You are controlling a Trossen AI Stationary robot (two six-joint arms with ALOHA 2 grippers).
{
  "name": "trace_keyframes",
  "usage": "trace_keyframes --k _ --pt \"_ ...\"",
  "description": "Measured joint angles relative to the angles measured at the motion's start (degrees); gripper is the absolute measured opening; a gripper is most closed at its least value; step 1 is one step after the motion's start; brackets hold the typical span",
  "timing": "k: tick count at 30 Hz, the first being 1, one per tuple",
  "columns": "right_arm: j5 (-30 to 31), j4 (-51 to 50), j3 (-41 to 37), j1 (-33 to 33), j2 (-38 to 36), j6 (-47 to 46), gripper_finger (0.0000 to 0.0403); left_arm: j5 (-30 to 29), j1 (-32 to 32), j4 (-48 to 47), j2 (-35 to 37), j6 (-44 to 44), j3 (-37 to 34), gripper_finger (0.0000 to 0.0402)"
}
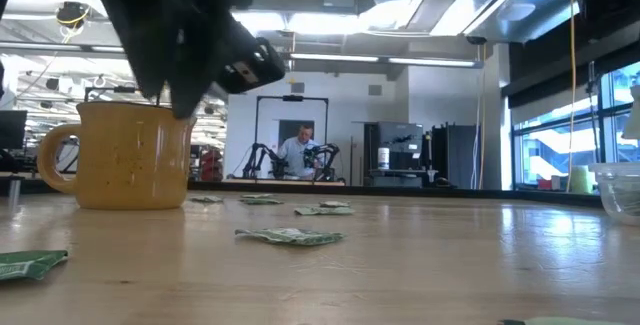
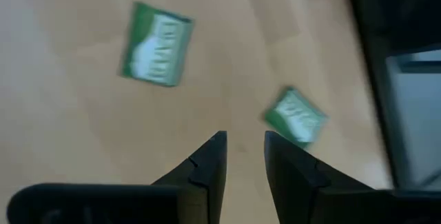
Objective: Pick and place Stevia / Truvia into bins
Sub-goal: Put the green stevia packet into the transparent container
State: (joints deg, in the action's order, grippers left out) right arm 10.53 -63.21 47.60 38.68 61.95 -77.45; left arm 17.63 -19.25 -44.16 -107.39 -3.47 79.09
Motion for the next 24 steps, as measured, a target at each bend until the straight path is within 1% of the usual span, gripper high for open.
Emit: trace_keyframes --k 2,7,12,16,20,24 --pt "0.23 0.01 -1.31 0.33 0.45 -0.16 0.0 1.3 -0.57 0.73 0.0 -1.24 0.0 0.0091" --pt "0.3 0.43 -5.52 0.31 1.5 -0.33 0.0 0.62 -2.49 0.94 0.0 -3.44 -0.02 0.009" --pt "0.09 4.17 -8.66 0.28 1.56 -0.31 0.0 0.39 -3.89 1.08 0.0 -6.47 -0.02 0.0092" --pt "-0.12 6.69 -10.16 0.3 1.56 -0.28 0.0 -0.04 -5.2 3.4 -0.47 -7.72 -0.09 0.0093" --pt "-0.12 7.31 -10.5 0.3 1.56 -0.24 0.0001 -2.62 -5.86 4.24 -1.44 -9.5 -0.11 0.0093" --pt "-0.14 7.31 -10.48 0.31 1.56 -0.13 0.0017 -2.33 -6.51 3.68 -3.04 -11.01 -0.15 0.0093"
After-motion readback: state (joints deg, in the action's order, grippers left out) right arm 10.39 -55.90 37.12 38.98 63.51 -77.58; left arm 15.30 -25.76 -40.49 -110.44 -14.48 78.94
